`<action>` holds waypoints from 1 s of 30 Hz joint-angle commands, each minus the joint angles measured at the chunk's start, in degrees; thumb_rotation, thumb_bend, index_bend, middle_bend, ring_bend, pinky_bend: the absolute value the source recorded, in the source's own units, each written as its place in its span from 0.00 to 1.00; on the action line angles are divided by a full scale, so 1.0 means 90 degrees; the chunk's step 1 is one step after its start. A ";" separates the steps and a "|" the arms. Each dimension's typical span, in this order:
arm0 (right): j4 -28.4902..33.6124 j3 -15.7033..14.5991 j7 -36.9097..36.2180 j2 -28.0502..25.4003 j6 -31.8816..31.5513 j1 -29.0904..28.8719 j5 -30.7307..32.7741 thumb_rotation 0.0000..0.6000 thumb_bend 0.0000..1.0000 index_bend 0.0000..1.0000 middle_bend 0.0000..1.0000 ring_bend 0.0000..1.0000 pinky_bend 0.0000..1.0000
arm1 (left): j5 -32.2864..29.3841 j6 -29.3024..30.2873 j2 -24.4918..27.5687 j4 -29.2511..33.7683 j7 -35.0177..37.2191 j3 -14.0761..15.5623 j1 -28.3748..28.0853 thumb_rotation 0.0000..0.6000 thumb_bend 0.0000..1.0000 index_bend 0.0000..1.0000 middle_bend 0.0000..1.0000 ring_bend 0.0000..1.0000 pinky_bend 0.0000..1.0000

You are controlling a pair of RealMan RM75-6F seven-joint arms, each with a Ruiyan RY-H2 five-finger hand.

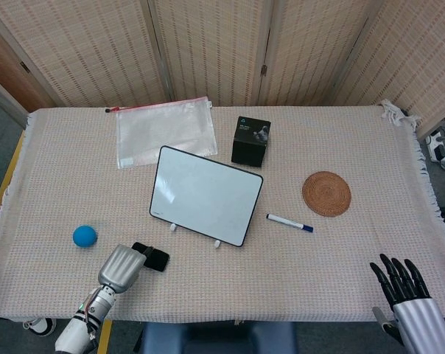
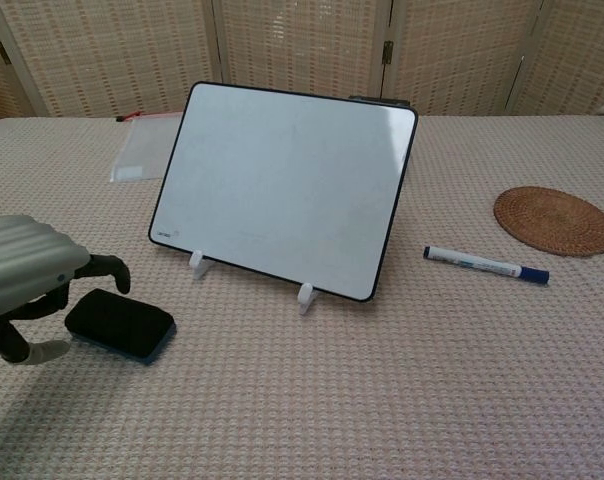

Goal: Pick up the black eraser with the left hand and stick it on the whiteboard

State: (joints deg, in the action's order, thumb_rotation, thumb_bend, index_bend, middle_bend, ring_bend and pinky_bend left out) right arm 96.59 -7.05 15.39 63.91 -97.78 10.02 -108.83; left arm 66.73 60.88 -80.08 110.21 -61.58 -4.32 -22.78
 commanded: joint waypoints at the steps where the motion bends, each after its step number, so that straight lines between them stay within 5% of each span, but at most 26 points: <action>1: 0.0018 -0.0003 -0.0023 -0.0026 0.0024 -0.0022 -0.0012 1.00 0.31 0.00 0.00 0.00 0.00 | -0.0461 0.0161 -0.0229 -0.0060 -0.0349 -0.0050 -0.0239 1.00 0.34 0.26 1.00 0.93 0.98; 21: -0.0037 -0.0012 -0.0131 -0.0046 -0.0060 0.0024 -0.0073 1.00 0.31 0.00 0.00 0.00 0.00 | -0.1878 0.0552 -0.0591 -0.0321 -0.0577 0.0079 -0.1046 1.00 0.34 0.29 1.00 0.92 0.98; 30: -0.0053 -0.0010 -0.0142 -0.0036 -0.0085 0.0040 -0.0094 1.00 0.31 0.00 0.00 0.00 0.00 | -0.1982 0.0551 -0.0689 -0.0625 -0.0208 0.0203 -0.1246 1.00 0.34 0.44 1.00 0.93 0.98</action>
State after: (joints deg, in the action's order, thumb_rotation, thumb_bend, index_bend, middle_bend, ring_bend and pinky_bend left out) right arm 96.12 -7.14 14.08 63.57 -98.57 10.38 -109.67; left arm 48.98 65.91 -86.09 104.95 -63.84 -2.69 -33.73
